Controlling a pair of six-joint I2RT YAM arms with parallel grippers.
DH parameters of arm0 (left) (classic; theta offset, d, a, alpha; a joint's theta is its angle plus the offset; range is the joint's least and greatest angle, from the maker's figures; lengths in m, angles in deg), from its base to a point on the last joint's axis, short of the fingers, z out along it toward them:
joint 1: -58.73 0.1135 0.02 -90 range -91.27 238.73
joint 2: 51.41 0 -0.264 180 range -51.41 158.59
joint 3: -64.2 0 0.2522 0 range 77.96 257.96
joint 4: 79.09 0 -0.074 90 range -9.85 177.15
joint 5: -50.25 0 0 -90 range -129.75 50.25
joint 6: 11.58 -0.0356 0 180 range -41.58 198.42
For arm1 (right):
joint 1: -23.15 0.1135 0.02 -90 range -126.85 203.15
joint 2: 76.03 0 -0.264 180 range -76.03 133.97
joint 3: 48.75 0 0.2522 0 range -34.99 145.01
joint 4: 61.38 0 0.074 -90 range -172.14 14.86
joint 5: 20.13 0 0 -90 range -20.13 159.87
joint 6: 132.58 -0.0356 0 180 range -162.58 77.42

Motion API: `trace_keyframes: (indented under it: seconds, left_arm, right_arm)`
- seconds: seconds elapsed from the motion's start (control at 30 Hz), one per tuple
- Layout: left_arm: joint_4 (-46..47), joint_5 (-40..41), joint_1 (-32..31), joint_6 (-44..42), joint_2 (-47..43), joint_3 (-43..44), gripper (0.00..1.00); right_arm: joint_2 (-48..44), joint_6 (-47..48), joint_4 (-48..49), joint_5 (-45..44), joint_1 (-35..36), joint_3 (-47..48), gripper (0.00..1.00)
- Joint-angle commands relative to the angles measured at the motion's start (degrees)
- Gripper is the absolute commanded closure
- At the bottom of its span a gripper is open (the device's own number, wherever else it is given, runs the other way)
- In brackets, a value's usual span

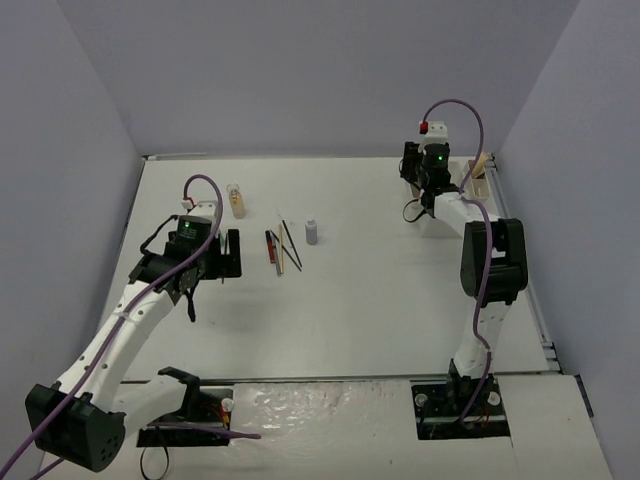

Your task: Organize the makeup

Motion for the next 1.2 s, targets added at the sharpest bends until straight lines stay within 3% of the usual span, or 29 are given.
trace_keyframes:
  seconds: [0.0, 0.2, 0.33, 0.7, 0.9, 1.17]
  left_arm:
    - [1.8, -1.3, 0.4, 0.5, 2.0, 1.4, 0.03]
    - [1.9, -2.7, 0.5, 2.8, 7.3, 4.4, 0.03]
    - [1.8, -3.5, 0.8, 3.8, 12.6, 7.9, 0.05]
    - [0.4, -7.6, 4.8, 3.5, 33.0, 19.4, 0.24]
    - [0.3, -9.0, 6.3, 3.0, 40.6, 23.6, 0.35]
    - [0.3, -7.7, 6.3, 2.7, 46.2, 25.3, 0.45]
  right_arm:
    - [-9.5, 0.0, -3.3, -0.1, -0.5, 4.6, 0.35]
    - [-23.2, -3.4, -17.0, 1.4, -0.5, 3.4, 0.12]
    - [-34.4, -6.8, -22.7, 3.1, -0.5, -3.0, 0.05]
    - [-65.1, -13.1, -28.7, 15.2, -0.4, -22.5, 0.00]
    - [-72.0, -13.4, -30.0, 16.8, -0.1, -25.2, 0.00]
    - [-74.4, -12.8, -30.0, 17.8, 0.9, -27.4, 0.00]
